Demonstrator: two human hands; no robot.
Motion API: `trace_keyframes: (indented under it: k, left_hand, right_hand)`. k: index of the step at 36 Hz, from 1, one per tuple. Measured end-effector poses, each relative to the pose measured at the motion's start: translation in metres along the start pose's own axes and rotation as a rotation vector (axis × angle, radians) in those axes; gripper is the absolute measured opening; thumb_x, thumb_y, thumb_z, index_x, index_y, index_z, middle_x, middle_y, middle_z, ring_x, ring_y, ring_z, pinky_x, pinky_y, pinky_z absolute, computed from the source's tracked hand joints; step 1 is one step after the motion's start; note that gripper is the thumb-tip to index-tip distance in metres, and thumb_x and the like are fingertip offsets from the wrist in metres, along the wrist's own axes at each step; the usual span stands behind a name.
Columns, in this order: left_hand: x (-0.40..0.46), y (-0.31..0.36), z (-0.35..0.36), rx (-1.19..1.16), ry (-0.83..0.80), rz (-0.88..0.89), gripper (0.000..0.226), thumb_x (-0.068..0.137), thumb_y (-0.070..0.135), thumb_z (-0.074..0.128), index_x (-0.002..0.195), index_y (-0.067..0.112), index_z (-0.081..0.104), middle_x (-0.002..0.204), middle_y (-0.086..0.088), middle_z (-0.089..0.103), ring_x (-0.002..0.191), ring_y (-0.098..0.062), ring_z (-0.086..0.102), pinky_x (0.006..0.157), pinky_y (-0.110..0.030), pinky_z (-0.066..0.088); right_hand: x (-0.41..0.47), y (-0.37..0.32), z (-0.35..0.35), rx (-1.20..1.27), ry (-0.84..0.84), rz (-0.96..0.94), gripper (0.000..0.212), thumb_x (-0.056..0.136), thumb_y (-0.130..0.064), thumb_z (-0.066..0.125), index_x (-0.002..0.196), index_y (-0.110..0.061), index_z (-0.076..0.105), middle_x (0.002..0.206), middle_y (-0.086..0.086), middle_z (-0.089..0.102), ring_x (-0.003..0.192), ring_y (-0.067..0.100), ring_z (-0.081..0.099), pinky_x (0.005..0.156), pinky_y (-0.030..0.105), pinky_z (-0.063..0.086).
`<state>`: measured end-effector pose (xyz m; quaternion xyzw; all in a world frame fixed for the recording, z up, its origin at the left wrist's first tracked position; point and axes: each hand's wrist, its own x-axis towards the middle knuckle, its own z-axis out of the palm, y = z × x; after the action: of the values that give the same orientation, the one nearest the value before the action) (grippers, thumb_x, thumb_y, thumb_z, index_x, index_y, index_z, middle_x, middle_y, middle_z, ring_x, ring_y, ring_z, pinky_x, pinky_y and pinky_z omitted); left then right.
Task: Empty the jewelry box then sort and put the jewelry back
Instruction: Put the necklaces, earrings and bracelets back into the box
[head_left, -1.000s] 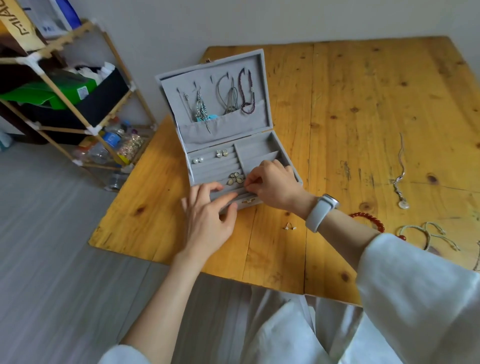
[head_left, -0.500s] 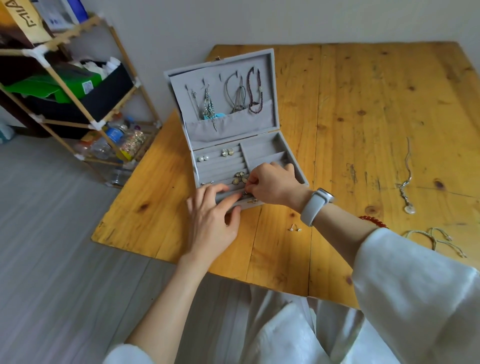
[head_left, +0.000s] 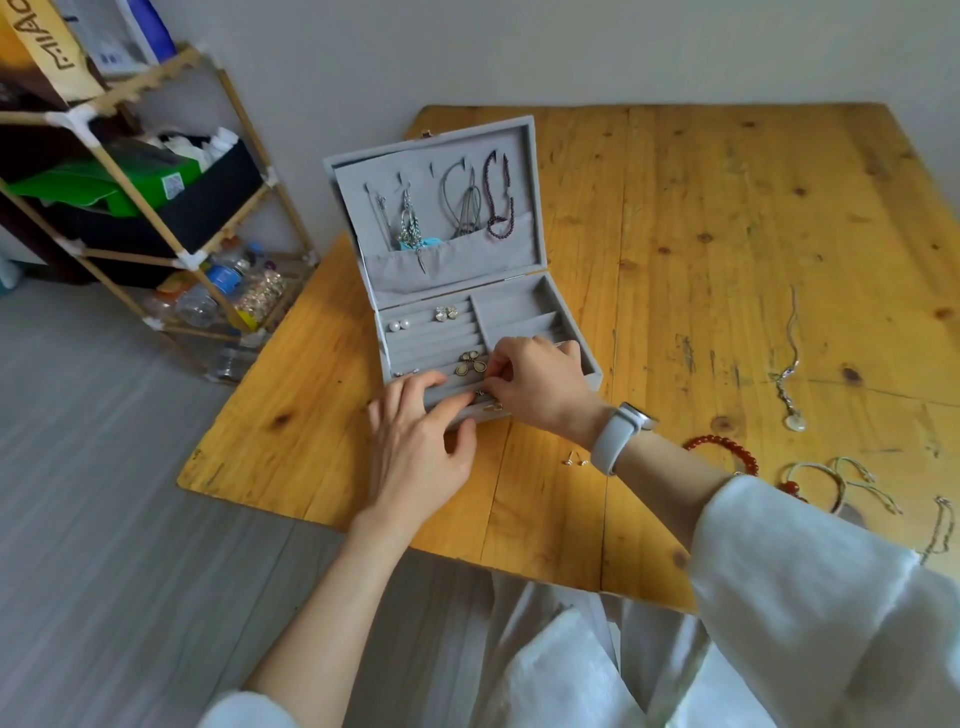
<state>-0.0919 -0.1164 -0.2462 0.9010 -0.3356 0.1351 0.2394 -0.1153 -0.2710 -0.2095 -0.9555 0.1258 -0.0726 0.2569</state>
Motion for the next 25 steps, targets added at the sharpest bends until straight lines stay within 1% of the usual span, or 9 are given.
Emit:
trace_keyframes:
  k: [2, 5, 8, 11, 16, 18, 20, 22, 25]
  left_hand:
    - [0.0, 0.002, -0.001, -0.004, -0.002, -0.023, 0.038, 0.077, 0.036, 0.046, 0.101, 0.02, 0.071, 0.113, -0.005, 0.057, 0.109, -0.02, 0.04, 0.082, -0.043, 0.036]
    - [0.001, 0.011, -0.003, -0.035, 0.033, -0.042, 0.041, 0.078, 0.037, 0.045, 0.105, 0.018, 0.069, 0.112, -0.003, 0.057, 0.109, -0.019, 0.041, 0.082, -0.041, 0.036]
    - [0.003, 0.032, -0.004, -0.094, 0.085, -0.042, 0.039, 0.079, 0.033, 0.046, 0.104, 0.016, 0.069, 0.109, -0.002, 0.059, 0.105, -0.018, 0.044, 0.084, -0.04, 0.035]
    - [0.003, 0.064, -0.001, -0.153, 0.087, -0.006, 0.037, 0.08, 0.03, 0.045, 0.105, 0.016, 0.068, 0.107, -0.002, 0.06, 0.101, -0.02, 0.05, 0.084, -0.039, 0.038]
    - [-0.004, 0.121, 0.016, -0.212, -0.077, 0.089, 0.037, 0.083, 0.031, 0.045, 0.109, 0.016, 0.066, 0.105, 0.001, 0.063, 0.098, -0.019, 0.057, 0.084, -0.036, 0.039]
    - [-0.006, 0.141, 0.026, -0.183, -0.185, 0.111, 0.037, 0.086, 0.032, 0.047, 0.115, 0.016, 0.063, 0.11, 0.001, 0.061, 0.104, -0.021, 0.055, 0.086, -0.038, 0.037]
    - [-0.005, 0.157, 0.036, -0.128, -0.297, 0.107, 0.04, 0.092, 0.037, 0.046, 0.126, 0.017, 0.056, 0.12, 0.001, 0.054, 0.114, -0.019, 0.046, 0.094, -0.039, 0.032]
    - [-0.003, 0.168, 0.045, -0.054, -0.338, 0.11, 0.044, 0.093, 0.04, 0.046, 0.131, 0.018, 0.05, 0.124, 0.002, 0.048, 0.118, -0.017, 0.04, 0.096, -0.036, 0.028]
    - [0.001, 0.182, 0.053, -0.007, -0.326, 0.111, 0.041, 0.092, 0.036, 0.051, 0.126, 0.015, 0.054, 0.12, -0.001, 0.05, 0.115, -0.02, 0.041, 0.095, -0.035, 0.028]
  right_hand:
    - [-0.01, 0.002, -0.004, 0.076, 0.084, -0.026, 0.007, 0.084, -0.022, 0.052, 0.087, -0.022, 0.058, 0.094, -0.004, 0.062, 0.097, 0.02, 0.051, 0.081, 0.036, 0.026]
    - [-0.03, 0.013, -0.017, 0.167, 0.192, -0.041, 0.009, 0.087, -0.02, 0.051, 0.087, -0.023, 0.059, 0.086, -0.009, 0.056, 0.092, 0.017, 0.051, 0.076, 0.032, 0.026]
    - [-0.056, 0.034, -0.035, 0.261, 0.245, -0.04, 0.012, 0.087, -0.012, 0.053, 0.087, -0.021, 0.06, 0.084, -0.005, 0.057, 0.085, 0.017, 0.052, 0.081, 0.041, 0.041]
    - [-0.08, 0.06, -0.051, 0.226, 0.268, 0.016, 0.011, 0.088, -0.011, 0.053, 0.091, -0.017, 0.063, 0.088, 0.0, 0.061, 0.085, 0.017, 0.053, 0.081, 0.044, 0.045]
    - [-0.117, 0.104, -0.069, 0.159, 0.286, 0.176, 0.011, 0.086, -0.009, 0.056, 0.089, -0.014, 0.066, 0.085, 0.002, 0.06, 0.084, 0.021, 0.053, 0.08, 0.043, 0.044]
    - [-0.131, 0.12, -0.074, 0.141, 0.301, 0.229, 0.01, 0.086, -0.009, 0.058, 0.087, -0.014, 0.066, 0.084, 0.0, 0.058, 0.084, 0.023, 0.052, 0.079, 0.042, 0.043]
    - [-0.142, 0.134, -0.076, 0.107, 0.316, 0.264, 0.008, 0.086, -0.011, 0.059, 0.087, -0.014, 0.067, 0.082, -0.002, 0.055, 0.084, 0.025, 0.053, 0.077, 0.041, 0.043]
    - [-0.151, 0.144, -0.077, 0.075, 0.325, 0.283, 0.009, 0.086, -0.012, 0.058, 0.089, -0.012, 0.067, 0.084, -0.002, 0.055, 0.084, 0.026, 0.053, 0.077, 0.042, 0.043]
    - [-0.161, 0.155, -0.077, 0.035, 0.339, 0.276, 0.011, 0.086, -0.01, 0.057, 0.093, -0.012, 0.066, 0.09, 0.002, 0.058, 0.085, 0.022, 0.05, 0.078, 0.042, 0.043]
